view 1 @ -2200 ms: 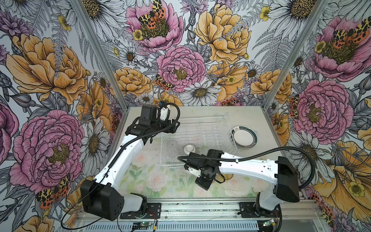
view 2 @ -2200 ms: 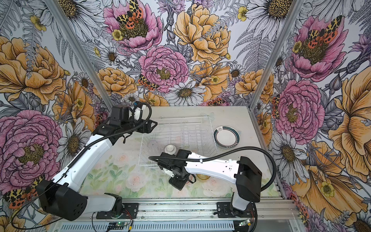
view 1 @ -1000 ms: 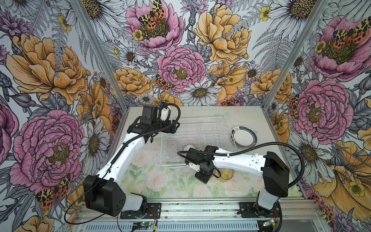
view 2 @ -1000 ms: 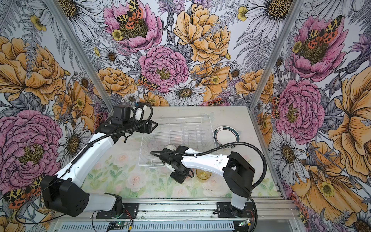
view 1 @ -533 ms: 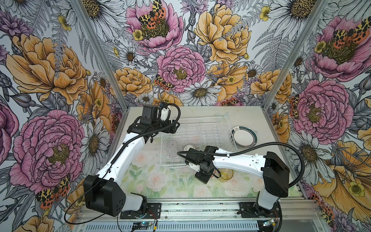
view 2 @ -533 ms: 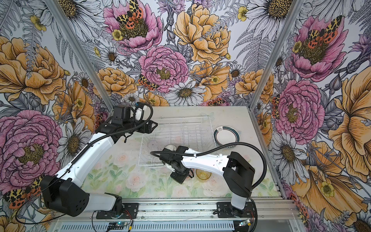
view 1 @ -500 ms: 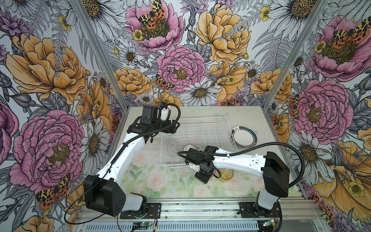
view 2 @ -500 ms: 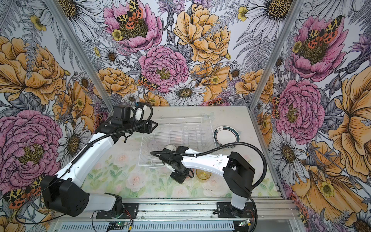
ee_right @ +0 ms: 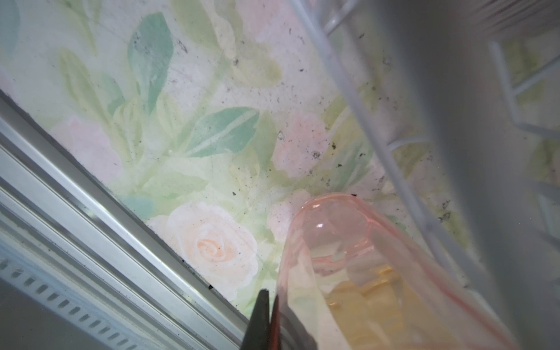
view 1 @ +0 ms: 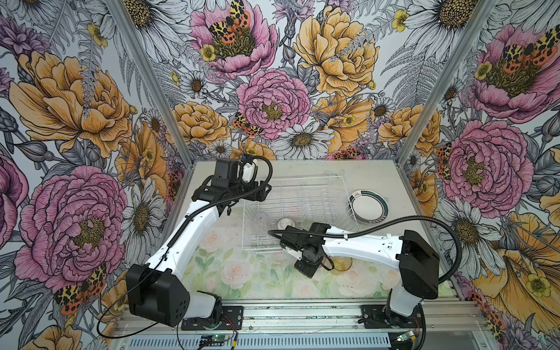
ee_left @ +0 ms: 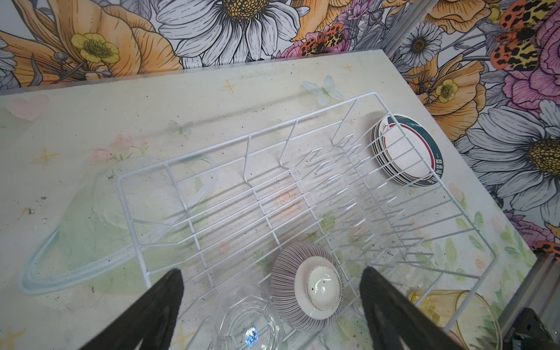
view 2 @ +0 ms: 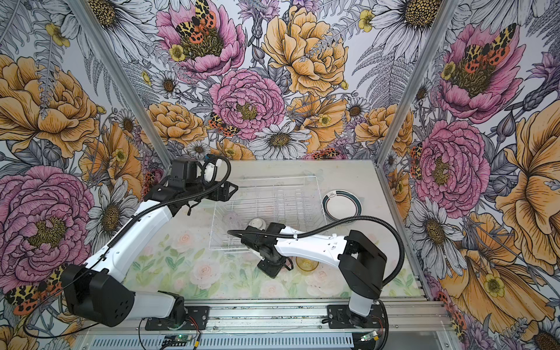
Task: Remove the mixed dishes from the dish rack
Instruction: 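Lower the pink glass onto the table beside the yellow glass with the right gripper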
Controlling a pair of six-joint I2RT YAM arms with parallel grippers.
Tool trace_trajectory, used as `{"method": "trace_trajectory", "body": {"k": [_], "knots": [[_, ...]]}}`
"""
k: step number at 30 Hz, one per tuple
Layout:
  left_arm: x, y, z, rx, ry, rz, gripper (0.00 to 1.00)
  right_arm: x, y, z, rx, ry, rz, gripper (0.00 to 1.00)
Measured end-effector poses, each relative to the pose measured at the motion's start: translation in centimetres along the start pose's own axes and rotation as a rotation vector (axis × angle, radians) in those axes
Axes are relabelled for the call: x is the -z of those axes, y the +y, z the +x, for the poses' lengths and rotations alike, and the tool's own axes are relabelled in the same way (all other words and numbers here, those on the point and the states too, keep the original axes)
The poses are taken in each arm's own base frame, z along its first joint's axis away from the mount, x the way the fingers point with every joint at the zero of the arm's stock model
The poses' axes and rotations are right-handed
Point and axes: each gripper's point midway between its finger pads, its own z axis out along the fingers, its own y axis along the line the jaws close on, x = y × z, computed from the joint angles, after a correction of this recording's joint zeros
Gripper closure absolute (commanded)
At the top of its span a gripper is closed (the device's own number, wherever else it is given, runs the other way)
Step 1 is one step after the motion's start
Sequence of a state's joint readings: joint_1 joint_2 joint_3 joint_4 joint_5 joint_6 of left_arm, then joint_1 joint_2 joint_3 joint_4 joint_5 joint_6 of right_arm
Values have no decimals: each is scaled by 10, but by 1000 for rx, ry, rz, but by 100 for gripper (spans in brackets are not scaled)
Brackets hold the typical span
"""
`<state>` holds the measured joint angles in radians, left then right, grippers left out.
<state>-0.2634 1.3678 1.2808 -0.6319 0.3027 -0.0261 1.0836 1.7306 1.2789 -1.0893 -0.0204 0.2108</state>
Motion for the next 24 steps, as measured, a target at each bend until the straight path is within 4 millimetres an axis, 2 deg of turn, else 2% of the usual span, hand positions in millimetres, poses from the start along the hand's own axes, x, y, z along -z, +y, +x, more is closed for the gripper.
{"method": "trace_trajectory", "body": {"k": [6, 15, 24], "knots": [[0, 0, 0, 0, 0, 0, 8, 1, 0, 1, 2, -2, 11, 99], [0, 0, 0, 0, 0, 0, 7, 4, -6, 14, 4, 11, 58, 100], [0, 0, 2, 2, 9, 0, 7, 10, 3, 20, 41, -7, 56, 100]]}}
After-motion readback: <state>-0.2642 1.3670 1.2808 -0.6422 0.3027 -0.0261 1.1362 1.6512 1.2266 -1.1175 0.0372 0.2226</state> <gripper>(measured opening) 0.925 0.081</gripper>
